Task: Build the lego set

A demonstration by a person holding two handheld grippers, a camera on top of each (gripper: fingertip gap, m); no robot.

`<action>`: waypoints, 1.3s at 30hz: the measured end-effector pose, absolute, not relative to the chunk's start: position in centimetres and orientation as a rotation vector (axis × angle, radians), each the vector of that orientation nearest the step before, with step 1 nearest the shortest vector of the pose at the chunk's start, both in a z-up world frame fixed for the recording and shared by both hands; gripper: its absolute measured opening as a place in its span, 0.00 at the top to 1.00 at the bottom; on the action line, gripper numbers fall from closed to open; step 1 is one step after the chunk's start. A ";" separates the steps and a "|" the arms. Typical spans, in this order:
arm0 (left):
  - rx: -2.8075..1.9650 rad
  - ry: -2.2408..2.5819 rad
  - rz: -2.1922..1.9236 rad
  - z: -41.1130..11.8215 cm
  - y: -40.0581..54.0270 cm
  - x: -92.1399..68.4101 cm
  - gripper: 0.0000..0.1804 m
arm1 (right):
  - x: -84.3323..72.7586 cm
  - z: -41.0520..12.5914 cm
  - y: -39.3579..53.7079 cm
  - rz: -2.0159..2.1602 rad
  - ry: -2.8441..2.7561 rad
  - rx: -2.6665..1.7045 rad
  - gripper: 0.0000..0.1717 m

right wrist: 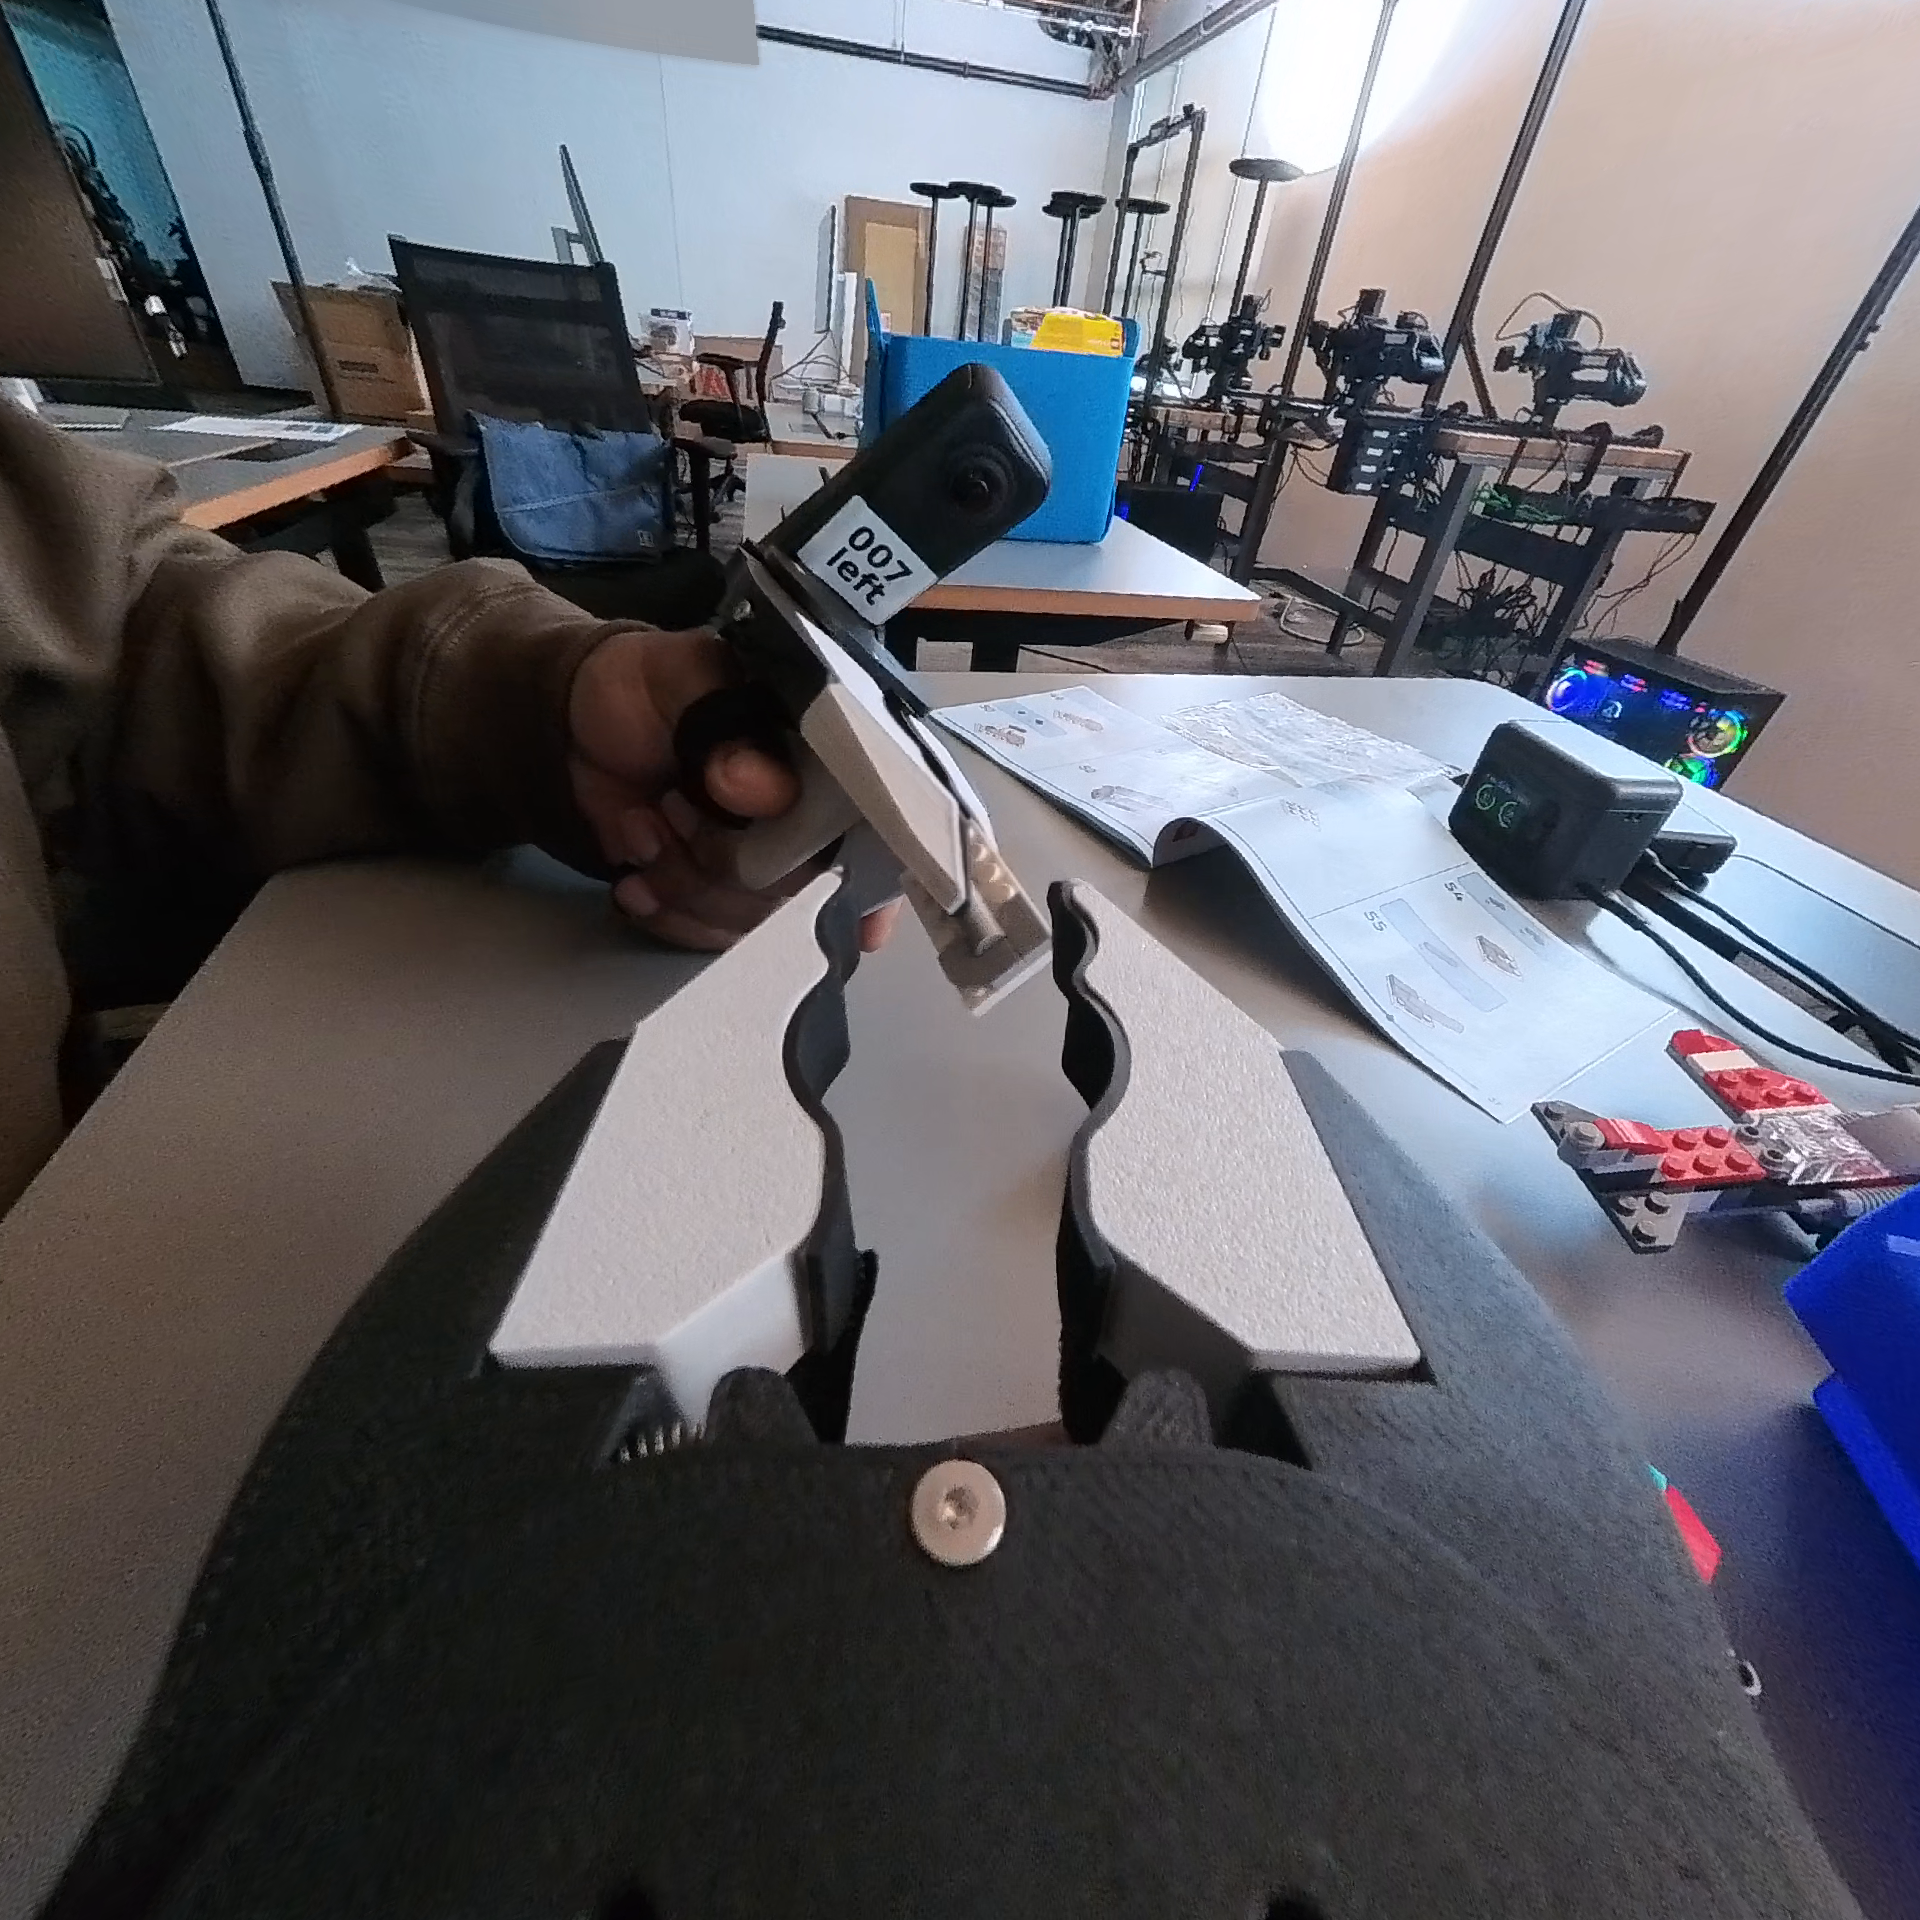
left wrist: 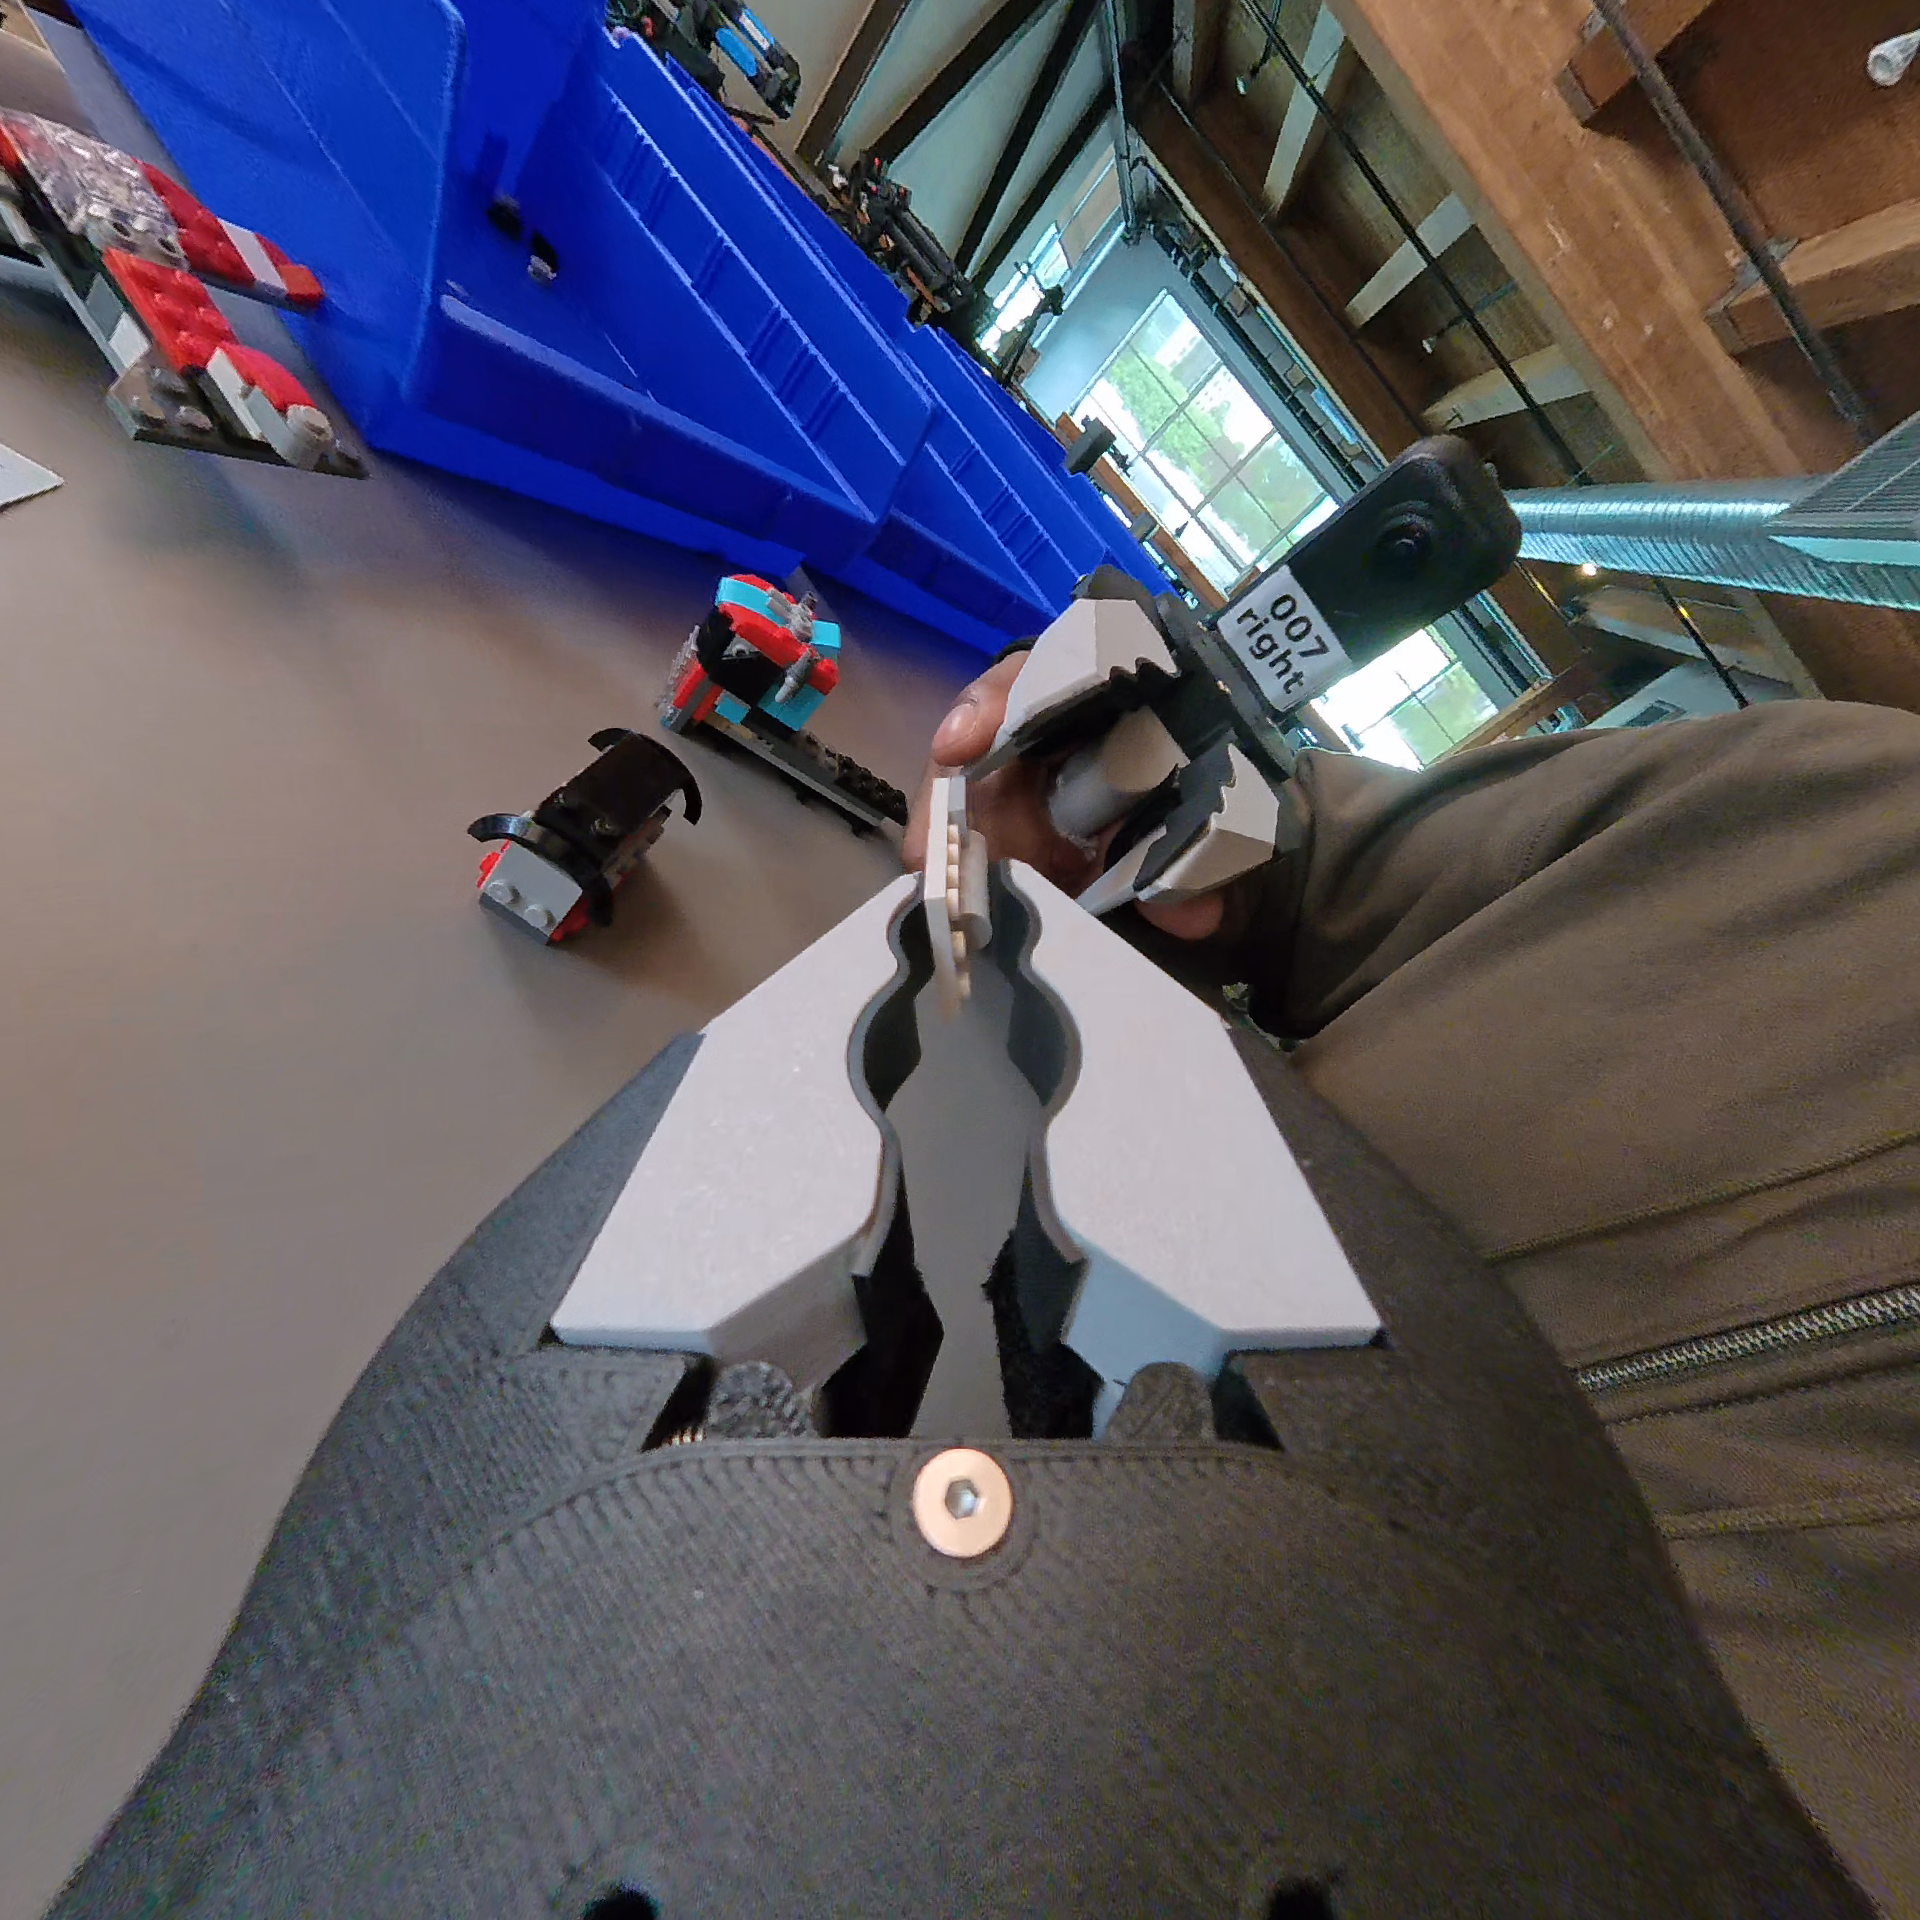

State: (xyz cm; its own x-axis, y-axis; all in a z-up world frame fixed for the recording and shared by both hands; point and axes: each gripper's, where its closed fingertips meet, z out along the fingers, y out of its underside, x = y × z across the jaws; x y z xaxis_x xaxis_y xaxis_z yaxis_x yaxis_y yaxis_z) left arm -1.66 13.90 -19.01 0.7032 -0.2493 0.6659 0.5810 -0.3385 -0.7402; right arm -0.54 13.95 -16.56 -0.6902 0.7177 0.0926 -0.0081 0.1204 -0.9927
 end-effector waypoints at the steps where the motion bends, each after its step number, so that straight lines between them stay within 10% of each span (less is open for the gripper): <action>1: -1.717 -0.282 -0.856 -19.0 13.9 -1.9 0.94 | -0.5 -16.6 13.9 1.625 -1.828 -0.686 0.78; 39: -1.675 -0.337 -0.903 -18.7 13.9 -2.3 0.94 | -1.0 -16.9 14.1 1.653 -1.863 -0.745 0.79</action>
State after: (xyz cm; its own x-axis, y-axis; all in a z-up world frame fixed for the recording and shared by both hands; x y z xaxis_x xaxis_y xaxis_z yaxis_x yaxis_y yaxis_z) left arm -2.27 13.90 -18.71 0.6631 -0.2329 0.7114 0.6417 -0.3125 -0.7004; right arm -0.98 14.10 -16.93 -0.7042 0.7094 0.0310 0.0535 0.0965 -0.9939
